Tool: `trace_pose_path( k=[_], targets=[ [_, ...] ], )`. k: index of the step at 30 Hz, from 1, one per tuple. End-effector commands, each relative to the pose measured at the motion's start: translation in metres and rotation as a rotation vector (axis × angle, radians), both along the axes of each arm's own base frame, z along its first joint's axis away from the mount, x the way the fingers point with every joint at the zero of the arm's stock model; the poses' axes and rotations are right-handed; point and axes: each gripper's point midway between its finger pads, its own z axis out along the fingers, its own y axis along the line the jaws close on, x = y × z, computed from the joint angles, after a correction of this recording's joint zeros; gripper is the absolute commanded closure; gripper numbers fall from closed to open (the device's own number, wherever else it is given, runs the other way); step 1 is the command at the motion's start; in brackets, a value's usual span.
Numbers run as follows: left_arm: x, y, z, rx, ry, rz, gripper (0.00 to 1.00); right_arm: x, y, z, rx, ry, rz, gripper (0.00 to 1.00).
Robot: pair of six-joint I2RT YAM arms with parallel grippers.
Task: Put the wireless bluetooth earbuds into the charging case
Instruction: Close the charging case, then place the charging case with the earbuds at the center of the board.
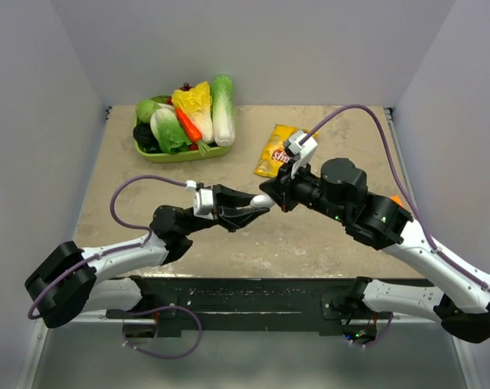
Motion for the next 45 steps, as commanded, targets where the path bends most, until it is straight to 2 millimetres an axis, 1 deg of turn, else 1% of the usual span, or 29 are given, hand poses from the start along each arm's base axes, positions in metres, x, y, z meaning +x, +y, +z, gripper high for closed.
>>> trace_pose_path(
  k=[1, 6, 8, 9, 10, 13, 14, 15, 16, 17, 19, 20, 22, 23, 24, 25, 28, 29, 31, 32, 33, 35, 36, 38, 39, 41, 42, 44, 45],
  targets=[
    [-0.034, 0.053, 0.116, -0.424, -0.384, 0.063, 1.00, -0.015, 0.001, 0.002, -0.011, 0.007, 0.075, 1.00],
    [-0.031, 0.053, 0.121, -0.423, -0.397, 0.076, 1.00, -0.014, -0.005, 0.003, -0.007, 0.017, 0.040, 1.00],
    [-0.030, 0.052, 0.121, -0.418, -0.390, 0.078, 1.00, -0.003, -0.025, 0.016, 0.060, -0.013, -0.090, 0.99],
    [-0.027, 0.053, 0.120, -0.422, -0.379, 0.089, 1.00, 0.003, -0.034, 0.020, 0.085, -0.029, -0.149, 0.90],
    [-0.024, 0.054, 0.115, -0.417, -0.360, 0.099, 1.00, 0.017, -0.053, 0.031, 0.132, -0.067, -0.285, 0.88],
    [-0.013, 0.064, 0.109, -0.442, -0.270, 0.154, 1.00, 0.026, -0.078, 0.026, 0.182, -0.081, -0.432, 0.84],
    [-0.008, 0.069, 0.109, -0.457, -0.233, 0.183, 1.00, 0.032, -0.084, 0.015, 0.165, -0.074, -0.486, 0.84],
    [-0.004, 0.075, 0.106, -0.462, -0.202, 0.203, 1.00, 0.034, -0.085, 0.009, 0.154, -0.067, -0.502, 0.84],
    [-0.008, 0.086, 0.116, -0.497, -0.198, 0.216, 1.00, 0.036, -0.084, 0.003, 0.151, -0.063, -0.512, 0.83],
    [-0.005, 0.090, 0.118, -0.503, -0.177, 0.231, 1.00, 0.037, -0.079, -0.013, 0.129, -0.047, -0.501, 0.83],
    [-0.008, 0.108, 0.142, -0.554, -0.202, 0.259, 1.00, 0.038, -0.069, -0.025, 0.124, -0.034, -0.472, 0.83],
    [-0.006, 0.109, 0.147, -0.542, -0.208, 0.270, 1.00, 0.038, -0.064, -0.039, 0.110, -0.015, -0.455, 0.83],
    [-0.013, 0.119, 0.178, -0.565, -0.297, 0.295, 1.00, 0.035, -0.052, -0.046, 0.121, 0.002, -0.406, 0.83],
    [-0.007, 0.116, 0.181, -0.532, -0.295, 0.312, 1.00, 0.035, -0.050, -0.054, 0.115, 0.013, -0.398, 0.83],
    [-0.010, 0.118, 0.198, -0.534, -0.345, 0.330, 1.00, 0.034, -0.048, -0.057, 0.114, 0.021, -0.390, 0.83],
    [-0.009, 0.119, 0.205, -0.528, -0.356, 0.342, 1.00, 0.033, -0.047, -0.060, 0.113, 0.027, -0.387, 0.83],
    [-0.003, 0.119, 0.208, -0.500, -0.369, 0.368, 1.00, 0.029, -0.048, -0.068, 0.106, 0.036, -0.371, 0.82],
    [0.000, 0.118, 0.204, -0.493, -0.355, 0.370, 1.00, 0.028, -0.048, -0.075, 0.096, 0.043, -0.369, 0.81],
    [0.007, 0.111, 0.179, -0.452, -0.312, 0.364, 1.00, 0.025, -0.052, -0.076, 0.105, 0.042, -0.368, 0.80],
    [0.009, 0.110, 0.170, -0.450, -0.291, 0.361, 1.00, 0.024, -0.053, -0.084, 0.096, 0.052, -0.372, 0.79],
    [0.018, 0.105, 0.143, -0.412, -0.238, 0.368, 1.00, 0.024, -0.055, -0.087, 0.094, 0.056, -0.376, 0.78],
    [0.021, 0.109, 0.124, -0.438, -0.197, 0.372, 1.00, 0.022, -0.057, -0.094, 0.088, 0.058, -0.374, 0.76],
    [0.029, 0.102, 0.092, -0.392, -0.153, 0.375, 1.00, 0.022, -0.058, -0.096, 0.086, 0.058, -0.376, 0.75],
    [0.027, 0.103, 0.079, -0.413, -0.158, 0.365, 1.00, 0.021, -0.059, -0.101, 0.076, 0.060, -0.374, 0.73],
    [0.035, 0.094, 0.055, -0.369, -0.122, 0.364, 1.00, 0.020, -0.059, -0.104, 0.073, 0.062, -0.373, 0.72],
    [0.033, 0.094, 0.049, -0.388, -0.145, 0.354, 1.00, 0.021, -0.061, -0.111, 0.060, 0.064, -0.380, 0.69],
    [0.041, 0.086, 0.032, -0.356, -0.120, 0.352, 1.00, 0.020, -0.061, -0.113, 0.055, 0.065, -0.382, 0.68],
    [0.045, 0.080, 0.027, -0.345, -0.129, 0.345, 1.00, 0.021, -0.064, -0.120, 0.039, 0.070, -0.391, 0.66],
    [0.053, 0.073, 0.015, -0.312, -0.109, 0.349, 1.00, 0.020, -0.065, -0.122, 0.034, 0.074, -0.394, 0.65]
  ],
)
